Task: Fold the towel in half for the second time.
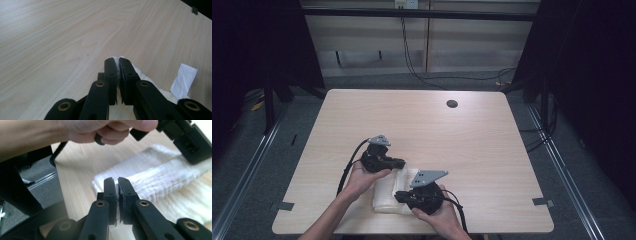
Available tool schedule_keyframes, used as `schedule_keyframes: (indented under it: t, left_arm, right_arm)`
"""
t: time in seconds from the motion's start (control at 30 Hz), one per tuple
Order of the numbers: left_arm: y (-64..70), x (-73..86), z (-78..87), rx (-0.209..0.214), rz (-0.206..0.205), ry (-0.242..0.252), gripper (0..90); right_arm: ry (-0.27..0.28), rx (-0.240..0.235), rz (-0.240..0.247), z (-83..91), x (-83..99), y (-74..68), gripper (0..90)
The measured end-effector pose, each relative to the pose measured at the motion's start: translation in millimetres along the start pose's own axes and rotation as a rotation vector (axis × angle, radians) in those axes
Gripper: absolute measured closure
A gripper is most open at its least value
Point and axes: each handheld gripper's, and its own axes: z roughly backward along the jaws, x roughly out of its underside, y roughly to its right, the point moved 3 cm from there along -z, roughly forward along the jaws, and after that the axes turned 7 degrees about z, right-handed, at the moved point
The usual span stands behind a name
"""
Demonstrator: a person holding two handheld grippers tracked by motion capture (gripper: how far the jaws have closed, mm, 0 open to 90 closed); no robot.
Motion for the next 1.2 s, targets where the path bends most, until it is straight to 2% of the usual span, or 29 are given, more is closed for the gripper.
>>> schedule_keyframes:
  t: [0.37, 0.47, 0.53, 0.7, 0.93, 0.97, 1.03, 1.2]
  left_arm:
    - [1.4, 4.6, -19.0, 0.016, -0.010, -0.042, 83.4]
    - [2.1, 3.3, -24.8, 0.022, -0.005, -0.042, 81.7]
    - [3.8, 2.3, -28.6, 0.028, 0.004, -0.039, 80.9]
    - [10.5, -0.9, -33.3, 0.061, -0.009, -0.033, 77.8]
    - [14.3, -4.8, -30.6, 0.085, -0.028, -0.008, 68.4]
    - [14.3, -5.1, -26.6, 0.093, -0.038, -0.002, 66.1]
    - [13.6, -5.4, -21.8, 0.081, -0.038, 0.003, 63.5]
    - [11.5, -5.2, -11.1, 0.055, -0.033, 0.018, 56.5]
  right_arm:
    - [-0.073, 0.027, -0.033, -4.5, 27.5, 13.7, 84.5]
    - [-0.084, 0.046, -0.032, -2.3, 30.4, 16.4, 82.1]
    - [-0.084, 0.039, -0.036, -0.4, 31.5, 17.1, 81.4]
    - [-0.097, 0.037, -0.029, 4.5, 36.4, 16.7, 76.7]
    - [-0.102, 0.046, -0.037, 11.3, 42.7, 17.0, 69.7]
    - [-0.096, 0.051, -0.041, 14.2, 43.9, 17.9, 66.1]
    - [-0.091, 0.079, -0.046, 16.9, 44.2, 20.9, 62.7]
    - [-0.066, 0.106, -0.078, 19.6, 41.2, 30.8, 58.6]
